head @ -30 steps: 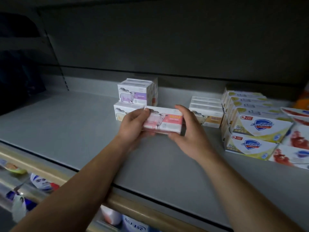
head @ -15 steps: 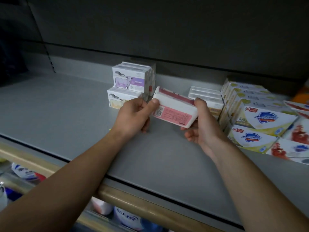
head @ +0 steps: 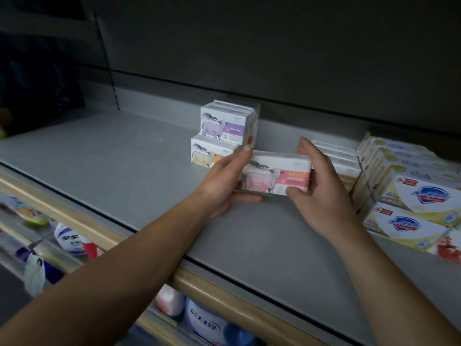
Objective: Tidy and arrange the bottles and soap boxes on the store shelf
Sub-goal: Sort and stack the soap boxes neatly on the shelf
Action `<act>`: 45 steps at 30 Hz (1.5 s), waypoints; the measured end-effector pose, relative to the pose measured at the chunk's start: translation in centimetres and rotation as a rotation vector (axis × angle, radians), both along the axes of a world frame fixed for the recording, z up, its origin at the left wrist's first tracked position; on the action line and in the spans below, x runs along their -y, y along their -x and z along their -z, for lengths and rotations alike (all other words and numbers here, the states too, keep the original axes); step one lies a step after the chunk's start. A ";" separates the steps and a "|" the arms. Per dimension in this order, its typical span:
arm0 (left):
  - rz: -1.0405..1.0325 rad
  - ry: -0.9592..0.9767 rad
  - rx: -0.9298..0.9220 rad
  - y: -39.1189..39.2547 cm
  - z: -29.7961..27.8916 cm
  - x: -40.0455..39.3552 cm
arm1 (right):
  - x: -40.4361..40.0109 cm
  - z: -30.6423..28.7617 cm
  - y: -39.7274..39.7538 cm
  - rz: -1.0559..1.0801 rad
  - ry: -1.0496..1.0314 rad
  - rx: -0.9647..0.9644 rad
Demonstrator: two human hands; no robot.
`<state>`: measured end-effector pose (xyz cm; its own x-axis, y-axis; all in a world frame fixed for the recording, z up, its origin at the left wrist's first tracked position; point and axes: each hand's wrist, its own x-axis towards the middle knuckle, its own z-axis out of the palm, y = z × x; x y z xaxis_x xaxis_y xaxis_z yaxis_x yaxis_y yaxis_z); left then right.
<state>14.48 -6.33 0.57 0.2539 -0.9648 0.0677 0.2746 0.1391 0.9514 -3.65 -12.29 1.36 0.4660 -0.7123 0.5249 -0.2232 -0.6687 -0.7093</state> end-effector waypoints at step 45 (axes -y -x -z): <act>-0.131 -0.070 1.577 -0.4 2.6 1.1 | 1.1 -1.6 -0.5 0.378 0.243 -0.772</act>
<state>14.85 -7.48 -2.06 0.0524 -0.9553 0.2911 -0.9643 0.0274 0.2634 -3.15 -13.40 2.97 0.5087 -0.7998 0.3186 -0.8160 -0.5659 -0.1177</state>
